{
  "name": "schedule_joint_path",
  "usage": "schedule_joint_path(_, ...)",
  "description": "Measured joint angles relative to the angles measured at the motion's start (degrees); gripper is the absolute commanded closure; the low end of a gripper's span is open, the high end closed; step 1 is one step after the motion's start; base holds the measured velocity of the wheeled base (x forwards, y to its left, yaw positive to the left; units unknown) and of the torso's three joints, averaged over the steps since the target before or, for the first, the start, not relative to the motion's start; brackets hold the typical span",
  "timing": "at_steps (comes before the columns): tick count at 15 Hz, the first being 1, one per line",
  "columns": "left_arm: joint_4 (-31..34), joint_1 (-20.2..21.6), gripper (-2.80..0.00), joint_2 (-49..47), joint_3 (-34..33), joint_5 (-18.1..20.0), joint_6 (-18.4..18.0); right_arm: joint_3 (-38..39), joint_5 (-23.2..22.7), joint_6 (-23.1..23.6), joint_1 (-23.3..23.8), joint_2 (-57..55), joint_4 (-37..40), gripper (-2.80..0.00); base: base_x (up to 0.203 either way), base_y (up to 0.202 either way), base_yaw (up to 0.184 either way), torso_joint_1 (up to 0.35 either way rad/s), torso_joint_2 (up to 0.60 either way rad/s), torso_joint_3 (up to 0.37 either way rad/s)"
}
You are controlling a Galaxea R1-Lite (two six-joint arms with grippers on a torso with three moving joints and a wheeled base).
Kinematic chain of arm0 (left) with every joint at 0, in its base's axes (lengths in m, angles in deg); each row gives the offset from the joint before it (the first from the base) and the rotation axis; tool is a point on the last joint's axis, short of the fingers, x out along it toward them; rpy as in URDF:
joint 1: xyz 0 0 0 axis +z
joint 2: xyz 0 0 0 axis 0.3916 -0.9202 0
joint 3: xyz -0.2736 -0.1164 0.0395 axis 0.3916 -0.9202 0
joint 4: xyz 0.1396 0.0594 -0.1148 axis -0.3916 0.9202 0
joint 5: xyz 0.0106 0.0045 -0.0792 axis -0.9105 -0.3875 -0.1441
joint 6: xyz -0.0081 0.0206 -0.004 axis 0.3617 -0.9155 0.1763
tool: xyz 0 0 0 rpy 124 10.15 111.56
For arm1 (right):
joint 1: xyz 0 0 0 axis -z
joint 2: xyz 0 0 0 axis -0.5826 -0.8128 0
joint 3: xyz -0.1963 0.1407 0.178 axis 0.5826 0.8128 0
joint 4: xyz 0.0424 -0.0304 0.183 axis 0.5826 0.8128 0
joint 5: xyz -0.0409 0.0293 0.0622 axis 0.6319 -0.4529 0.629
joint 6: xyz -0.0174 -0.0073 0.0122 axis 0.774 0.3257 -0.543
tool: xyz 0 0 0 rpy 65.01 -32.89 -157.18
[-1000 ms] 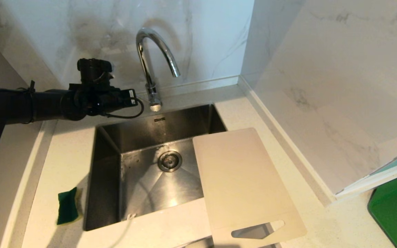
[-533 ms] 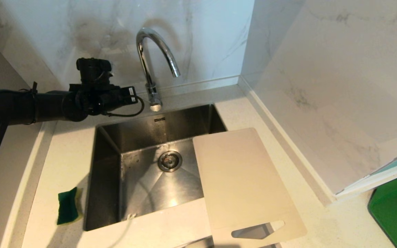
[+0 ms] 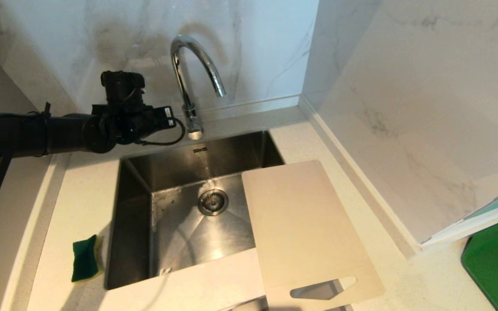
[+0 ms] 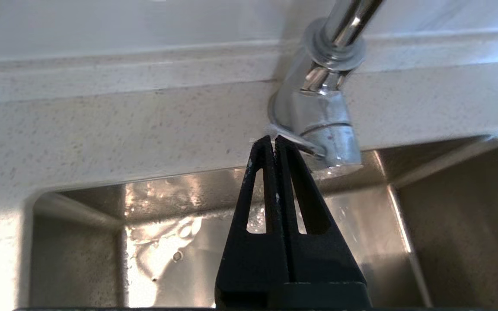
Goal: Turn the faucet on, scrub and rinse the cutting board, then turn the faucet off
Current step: Turn on the tap
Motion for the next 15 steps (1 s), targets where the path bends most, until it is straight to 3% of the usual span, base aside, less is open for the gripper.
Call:
schedule_joint_path(4, -0.1, -0.2, 0.0, 0.0, 0.0, -0.8, 0.2, 0.0, 0.0, 0.0, 0.0, 0.0, 0.0, 0.0, 0.0, 0.0, 0.0, 0.0, 0.0, 0.0)
schedule_joint_path(11, -6.0, -4.6, 0.0, -1.4, 0.3, -12.0, 1.3, 0.1, 0.0, 0.0, 0.0, 0.0, -0.1, 0.0, 0.0, 0.0, 0.0, 0.0, 0.0, 0.0)
schedule_joint_path(14, -6.1, -5.7, 0.0, -2.7, 0.7, -14.7, 1.2, 0.1, 0.0, 0.0, 0.0, 0.0, -0.1, 0.0, 0.0, 0.0, 0.0, 0.0, 0.0, 0.0)
schedule_joint_path(15, -6.1, -5.8, -2.8, -3.0, 0.7, -15.0, 1.2, 0.1, 0.0, 0.0, 0.0, 0.0, -0.1, 0.0, 0.0, 0.0, 0.0, 0.0, 0.0, 0.0)
